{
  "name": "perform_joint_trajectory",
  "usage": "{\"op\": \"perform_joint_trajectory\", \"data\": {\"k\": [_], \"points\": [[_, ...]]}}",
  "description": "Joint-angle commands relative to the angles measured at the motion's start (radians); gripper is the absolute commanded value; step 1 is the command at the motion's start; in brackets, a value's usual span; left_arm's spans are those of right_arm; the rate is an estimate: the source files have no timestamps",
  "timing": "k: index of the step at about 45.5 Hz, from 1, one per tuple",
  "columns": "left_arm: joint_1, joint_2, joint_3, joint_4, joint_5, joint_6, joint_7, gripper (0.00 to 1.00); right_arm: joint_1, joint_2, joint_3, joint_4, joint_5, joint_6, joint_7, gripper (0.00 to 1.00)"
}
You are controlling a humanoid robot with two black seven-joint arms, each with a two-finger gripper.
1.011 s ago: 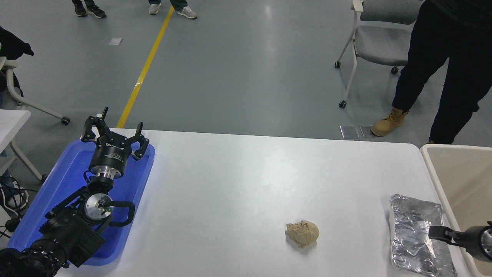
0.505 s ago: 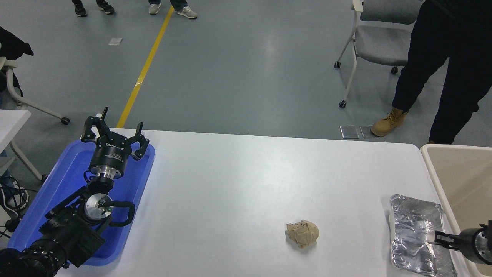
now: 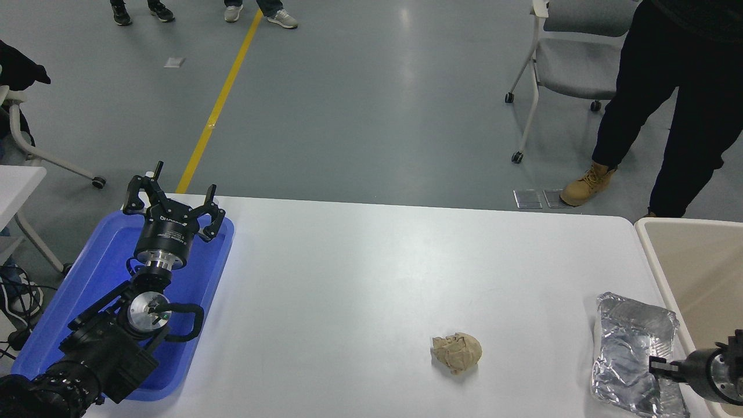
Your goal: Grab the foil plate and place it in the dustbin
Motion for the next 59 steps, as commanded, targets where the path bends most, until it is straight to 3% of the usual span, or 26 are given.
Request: {"op": "perform_joint_trajectory", "data": {"k": [1,14,36,47,59], "points": [[-0.001,0.0,0.0,0.0,0.0,0.0,0.0,1.0,0.009,-0.017,0.0,0.003,-0.003,0.001,0.002,0.0],[0.0,0.0,0.0,0.0,0.0,-0.001,0.0,1.0,0.083,-0.091,-0.006,0.047,-0.007,0.023,0.06,0.0],[0.0,0.0,0.0,0.0,0.0,-0.001,0.0,1.0,0.39,-0.287,-0.014,0.273,-0.066,0.161,0.06,0.0],[-0.001,0.0,0.0,0.0,0.0,-0.001,0.0,1.0,0.597,-0.381,-0.014,0.293,-0.141,0.34,0.057,0.0],[-0.001,0.0,0.0,0.0,0.0,0.0,0.0,1.0,0.818,-0.399,-0.038,0.283,-0.214,0.507,0.052,0.0]]}}
